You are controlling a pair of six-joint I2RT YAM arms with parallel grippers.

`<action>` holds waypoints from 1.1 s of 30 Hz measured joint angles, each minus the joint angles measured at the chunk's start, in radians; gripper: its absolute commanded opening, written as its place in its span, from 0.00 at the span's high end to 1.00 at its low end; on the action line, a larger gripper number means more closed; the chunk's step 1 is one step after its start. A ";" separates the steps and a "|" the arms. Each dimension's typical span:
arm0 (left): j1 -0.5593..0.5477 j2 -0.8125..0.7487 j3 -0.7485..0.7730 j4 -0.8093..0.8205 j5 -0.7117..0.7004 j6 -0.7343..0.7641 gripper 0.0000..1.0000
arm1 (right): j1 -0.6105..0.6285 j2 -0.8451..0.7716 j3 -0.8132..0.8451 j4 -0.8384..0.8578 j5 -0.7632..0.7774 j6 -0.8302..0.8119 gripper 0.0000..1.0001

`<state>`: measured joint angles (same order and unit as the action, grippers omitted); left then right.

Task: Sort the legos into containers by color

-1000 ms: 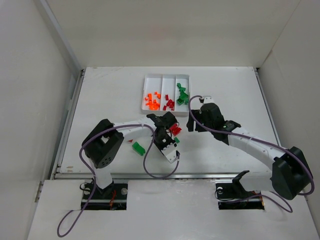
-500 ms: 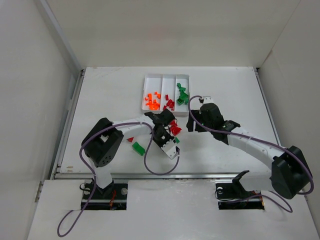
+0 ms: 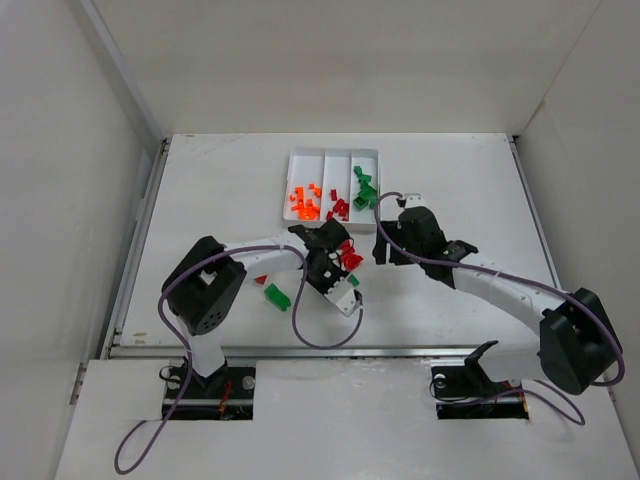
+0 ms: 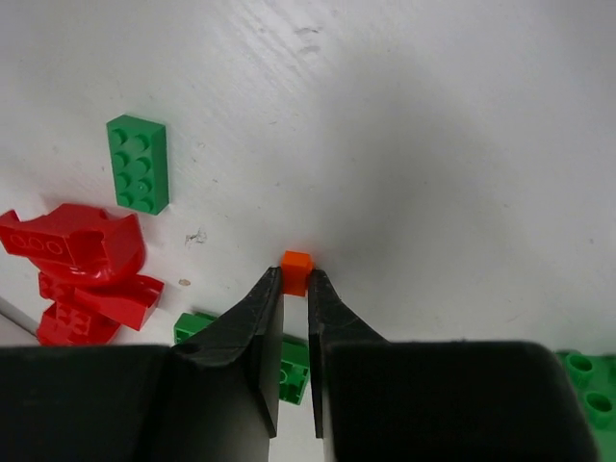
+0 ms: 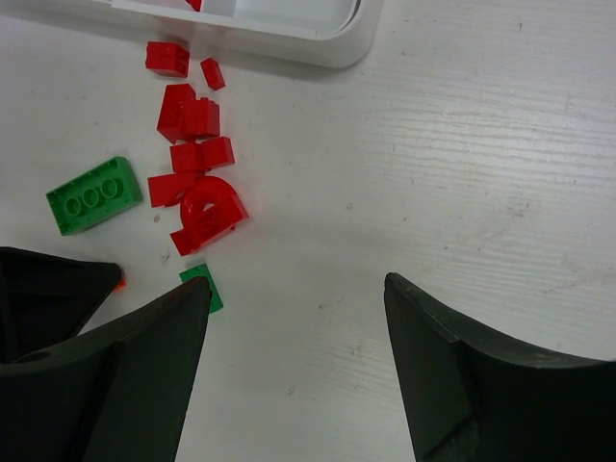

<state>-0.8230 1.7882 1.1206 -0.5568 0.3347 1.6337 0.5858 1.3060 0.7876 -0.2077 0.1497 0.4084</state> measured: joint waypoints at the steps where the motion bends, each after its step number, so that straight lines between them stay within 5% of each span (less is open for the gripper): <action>1: 0.002 -0.001 0.000 0.002 0.003 -0.015 1.00 | 0.000 0.000 0.000 0.000 0.000 0.000 0.22; 6: 0.057 -0.002 0.019 -0.005 0.101 -0.195 1.00 | -0.002 0.000 0.003 -0.004 0.009 0.018 0.22; 13: 0.261 -0.021 0.129 0.097 0.245 -0.705 1.00 | -0.029 0.032 0.103 -0.049 0.076 0.042 0.22; 19: 0.457 -0.022 0.193 0.275 0.192 -1.152 1.00 | -0.056 0.098 0.203 -0.060 0.111 0.021 0.22; 24: 0.502 0.113 0.388 0.327 0.087 -1.301 0.99 | -0.056 0.216 0.296 -0.085 0.117 -0.006 0.22; 28: 0.489 0.229 0.485 0.352 0.036 -1.325 0.90 | -0.056 0.295 0.346 -0.091 0.112 -0.021 0.22; 33: 0.476 0.279 0.486 0.377 -0.028 -1.342 0.50 | -0.056 0.381 0.416 -0.120 0.095 -0.047 0.22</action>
<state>-0.3470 2.0670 1.6070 -0.1795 0.3065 0.2920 0.5297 1.6871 1.2037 -0.3275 0.2451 0.3611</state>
